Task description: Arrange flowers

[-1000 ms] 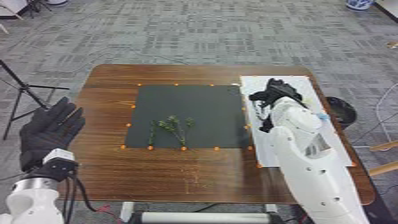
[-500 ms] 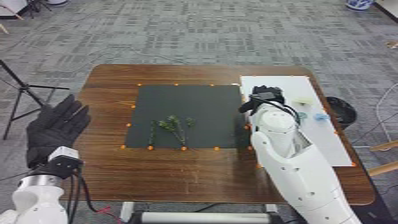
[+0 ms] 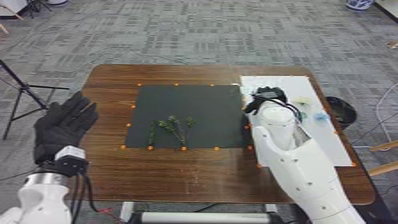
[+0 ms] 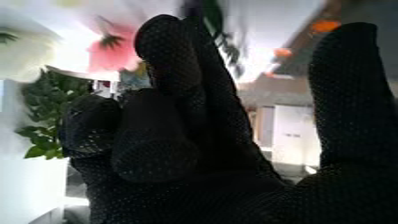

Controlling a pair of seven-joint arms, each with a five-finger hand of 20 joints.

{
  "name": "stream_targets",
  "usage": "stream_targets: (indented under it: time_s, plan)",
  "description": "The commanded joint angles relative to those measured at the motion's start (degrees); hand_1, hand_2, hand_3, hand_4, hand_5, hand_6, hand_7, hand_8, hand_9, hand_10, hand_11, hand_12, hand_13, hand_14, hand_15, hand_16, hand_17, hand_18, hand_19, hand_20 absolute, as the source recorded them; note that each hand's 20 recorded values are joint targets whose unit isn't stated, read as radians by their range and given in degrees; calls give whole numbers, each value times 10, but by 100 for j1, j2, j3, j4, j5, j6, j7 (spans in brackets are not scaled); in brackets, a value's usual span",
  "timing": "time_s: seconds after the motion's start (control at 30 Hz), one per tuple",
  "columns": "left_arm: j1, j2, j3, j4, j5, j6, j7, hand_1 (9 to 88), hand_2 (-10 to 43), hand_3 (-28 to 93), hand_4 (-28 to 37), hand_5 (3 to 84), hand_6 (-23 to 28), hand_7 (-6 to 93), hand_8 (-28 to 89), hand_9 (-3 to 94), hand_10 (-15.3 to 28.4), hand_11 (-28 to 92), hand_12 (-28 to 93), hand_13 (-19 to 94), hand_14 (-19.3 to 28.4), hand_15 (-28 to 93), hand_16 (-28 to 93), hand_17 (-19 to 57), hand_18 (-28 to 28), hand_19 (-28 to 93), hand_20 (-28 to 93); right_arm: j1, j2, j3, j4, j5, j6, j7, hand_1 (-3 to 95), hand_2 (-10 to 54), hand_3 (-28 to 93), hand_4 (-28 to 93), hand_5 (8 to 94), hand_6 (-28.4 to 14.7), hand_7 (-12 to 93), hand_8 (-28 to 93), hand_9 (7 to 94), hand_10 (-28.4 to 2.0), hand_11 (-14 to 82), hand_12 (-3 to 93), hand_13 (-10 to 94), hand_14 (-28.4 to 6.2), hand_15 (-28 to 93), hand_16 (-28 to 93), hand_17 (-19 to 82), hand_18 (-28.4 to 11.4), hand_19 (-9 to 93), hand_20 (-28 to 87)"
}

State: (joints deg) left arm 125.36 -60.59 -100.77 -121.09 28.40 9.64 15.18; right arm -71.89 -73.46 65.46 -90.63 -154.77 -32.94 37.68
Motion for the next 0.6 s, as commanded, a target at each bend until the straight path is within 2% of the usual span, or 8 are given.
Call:
stream_targets:
  time_s: [0.03,0.23,0.37,0.6]
  plan:
    - [-391,139,208,59,4,-143,-42,255,155,699,-283,414,82,132,-106,357,138,186,66,275,152,232,-43,-67,150,375,74,84,32,66,-48,6,50,131,282,-73,603,-198,714,-77,118,-69,773,-163,456,371,791,-86,729,411,486,-245,932,358]
    - [-421,134,264,67,-27,-138,-87,254,156,700,-283,413,83,131,-106,358,138,187,67,274,153,232,-42,-67,151,375,75,151,36,33,-28,-106,82,81,293,-72,606,-196,727,-71,143,-64,773,-162,461,370,791,-84,729,408,486,-244,932,356]
    - [-475,139,321,75,-121,-102,-87,254,156,699,-283,414,83,131,-105,358,138,186,66,274,153,232,-42,-67,150,374,75,189,1,24,95,-24,-24,109,292,-72,605,-197,717,-74,134,-70,772,-162,461,371,791,-83,729,408,486,-244,932,357]
    - [-610,176,390,109,-125,-76,-72,255,156,699,-283,414,83,132,-106,358,139,187,66,275,153,233,-42,-67,151,374,76,152,-58,-8,284,-205,-122,21,284,-74,590,-212,706,-80,106,-76,768,-165,454,369,786,-86,723,408,480,-246,932,352]
